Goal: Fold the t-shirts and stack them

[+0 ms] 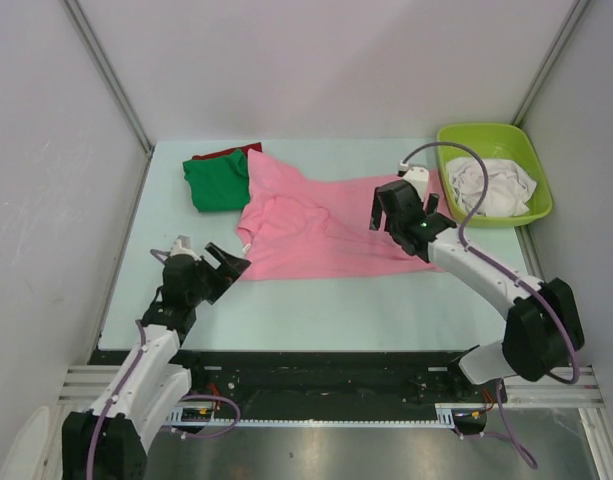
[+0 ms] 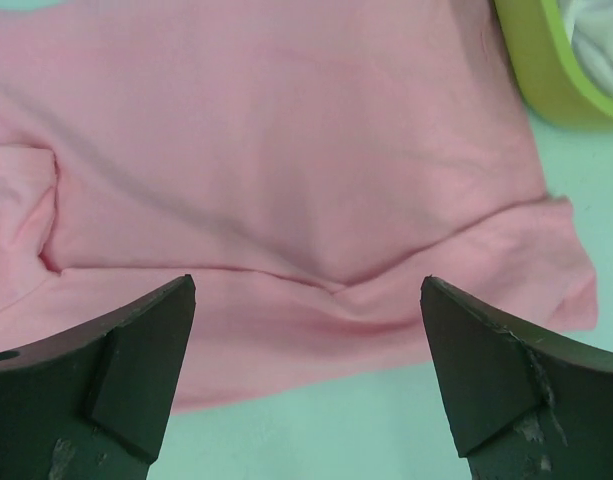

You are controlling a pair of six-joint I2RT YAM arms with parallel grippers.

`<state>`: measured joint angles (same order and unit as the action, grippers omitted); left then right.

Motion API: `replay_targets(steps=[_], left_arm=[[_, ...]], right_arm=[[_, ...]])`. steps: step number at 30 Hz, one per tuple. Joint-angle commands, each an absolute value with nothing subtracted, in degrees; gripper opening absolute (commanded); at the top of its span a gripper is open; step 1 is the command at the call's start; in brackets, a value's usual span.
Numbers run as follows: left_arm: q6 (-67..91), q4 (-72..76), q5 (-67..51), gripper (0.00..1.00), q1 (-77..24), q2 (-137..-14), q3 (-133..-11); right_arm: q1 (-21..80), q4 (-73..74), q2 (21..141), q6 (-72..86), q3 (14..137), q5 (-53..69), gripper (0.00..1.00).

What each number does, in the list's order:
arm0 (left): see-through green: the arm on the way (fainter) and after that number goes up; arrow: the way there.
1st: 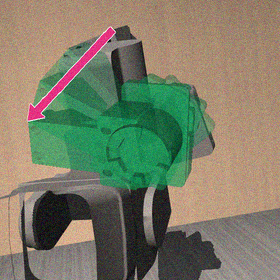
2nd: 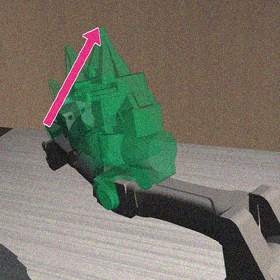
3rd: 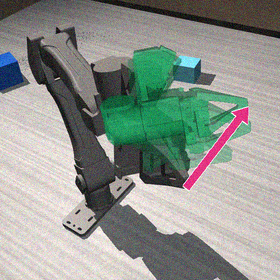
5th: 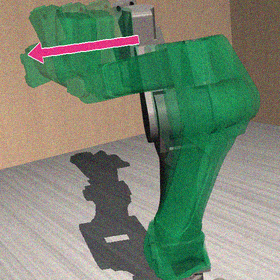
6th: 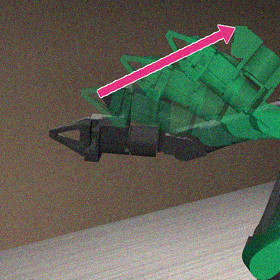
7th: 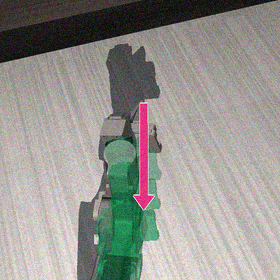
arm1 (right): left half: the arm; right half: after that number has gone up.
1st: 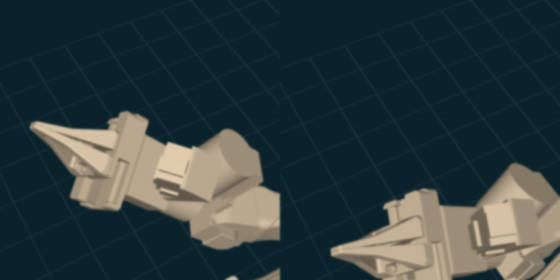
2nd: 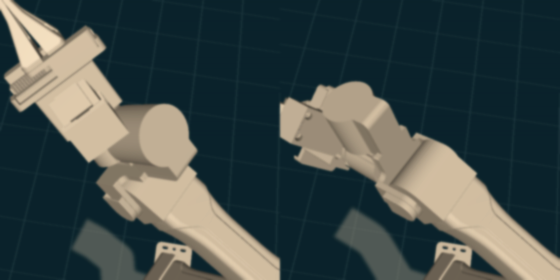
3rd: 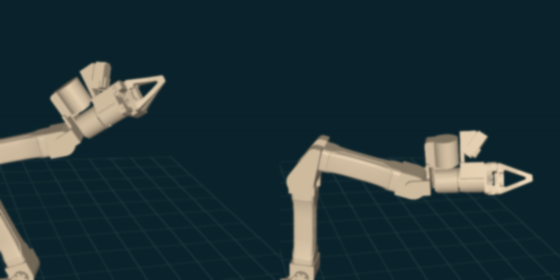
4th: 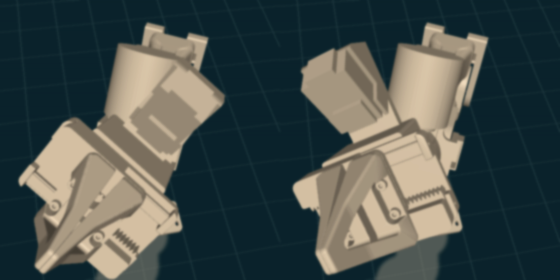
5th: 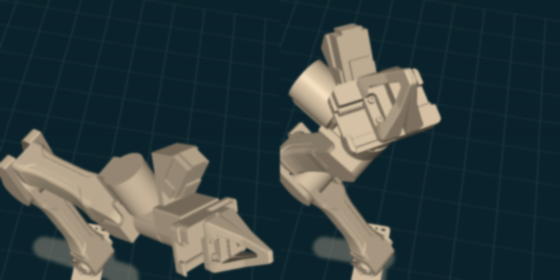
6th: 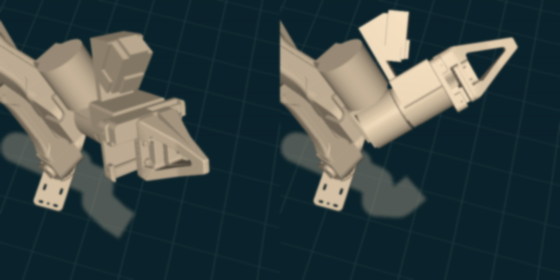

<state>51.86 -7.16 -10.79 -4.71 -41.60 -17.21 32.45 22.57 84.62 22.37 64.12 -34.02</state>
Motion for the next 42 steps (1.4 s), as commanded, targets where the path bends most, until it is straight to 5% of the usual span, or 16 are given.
replay_targets(steps=[1, 11, 17, 27, 33, 35, 38, 42], left_arm=[[50.2, -10.3, -8.1, 0.94, -13.0, -47.7, -20.0], [66.4, 11.9, -4.5, 0.92, -18.9, -59.4, -10.2], [70.9, 10.4, 2.3, 0.93, -18.9, -61.9, -10.7], [74.9, 2.5, 8.3, 0.8, -18.9, -69.5, -15.5], [76.6, 1.3, 8.5, 0.59, -18.9, -75.9, -19.5], [78.0, 1.7, 7.8, 0.42, -18.9, -78.4, -20.2], [78.4, 1.8, 7.6, 0.0, -18.8, -80.6, -21.8], [77.4, 2.2, 7.2, 0.0, -18.5, -78.9, -22.5]], right_arm=[[28.1, 25.4, 77.7, 32.1, 56.7, -27.7, 1.0], [11.8, 20.0, 58.0, 39.2, 38.2, -9.4, 1.0], [11.7, 19.7, 54.1, 40.1, 34.6, -7.8, 1.0], [10.9, 19.4, 50.3, 40.2, 32.3, -8.6, 1.0], [9.5, 19.6, 48.4, 39.7, 31.9, -6.6, 1.0], [9.2, 19.7, 48.0, 39.6, 31.9, -6.0, 1.0], [8.6, 20.0, 47.5, 39.6, 31.8, -6.1, 1.0], [6.4, 21.0, 47.1, 39.7, 31.3, -5.4, 1.0]])
